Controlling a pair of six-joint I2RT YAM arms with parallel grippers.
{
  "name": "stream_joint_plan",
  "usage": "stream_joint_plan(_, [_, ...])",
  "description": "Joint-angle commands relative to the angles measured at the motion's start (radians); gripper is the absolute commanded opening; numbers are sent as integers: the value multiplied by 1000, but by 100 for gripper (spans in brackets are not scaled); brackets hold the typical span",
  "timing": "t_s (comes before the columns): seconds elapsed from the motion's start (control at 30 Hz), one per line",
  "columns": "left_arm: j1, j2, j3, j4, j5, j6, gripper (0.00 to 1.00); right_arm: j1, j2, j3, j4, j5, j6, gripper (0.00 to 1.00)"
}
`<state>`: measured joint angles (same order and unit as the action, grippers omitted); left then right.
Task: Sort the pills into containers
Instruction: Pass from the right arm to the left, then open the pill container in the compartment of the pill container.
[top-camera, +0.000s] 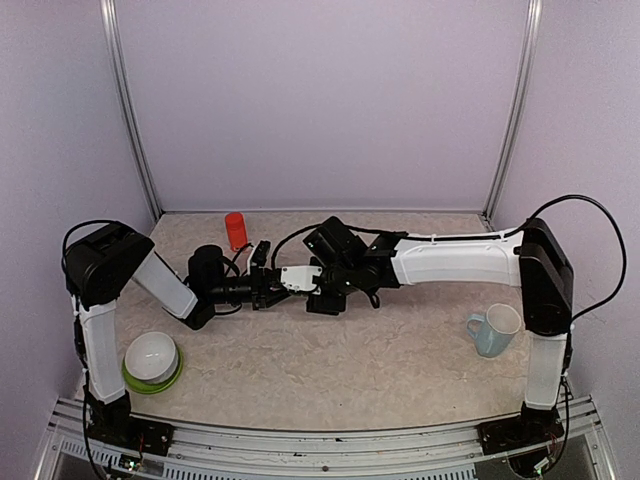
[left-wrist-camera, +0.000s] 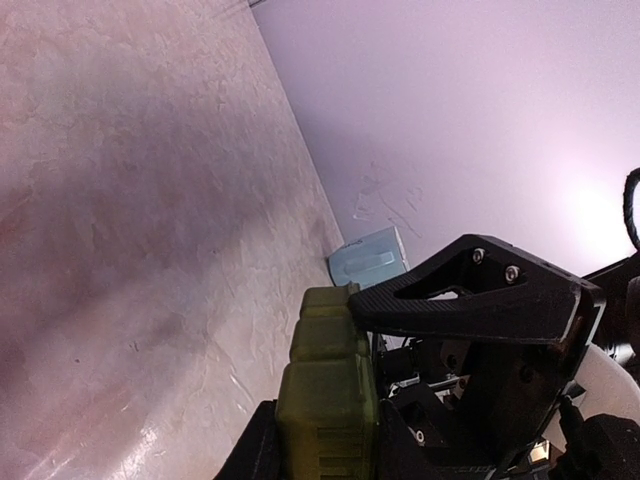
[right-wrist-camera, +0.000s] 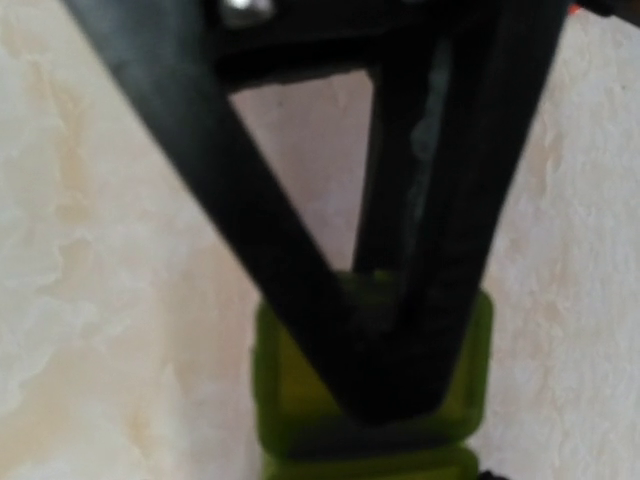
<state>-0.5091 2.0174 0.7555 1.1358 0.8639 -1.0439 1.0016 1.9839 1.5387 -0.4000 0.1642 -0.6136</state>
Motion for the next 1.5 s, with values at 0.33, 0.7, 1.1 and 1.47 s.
stream_joint_plan(0.33, [6, -5, 13, 52, 22, -7, 14, 11, 25, 41, 33, 67, -20, 61])
stream_joint_plan(0.7, [5, -1, 14, 62, 26, -14, 14, 11, 38, 50, 35, 60, -25, 37])
stream_joint_plan(1.1, [6, 5, 17, 46, 23, -5, 13, 12, 46, 99, -32, -36, 6, 10])
stream_joint_plan(1.47, [2, -19, 37, -82, -3, 88, 13, -14, 88, 226, -190, -165, 60, 18])
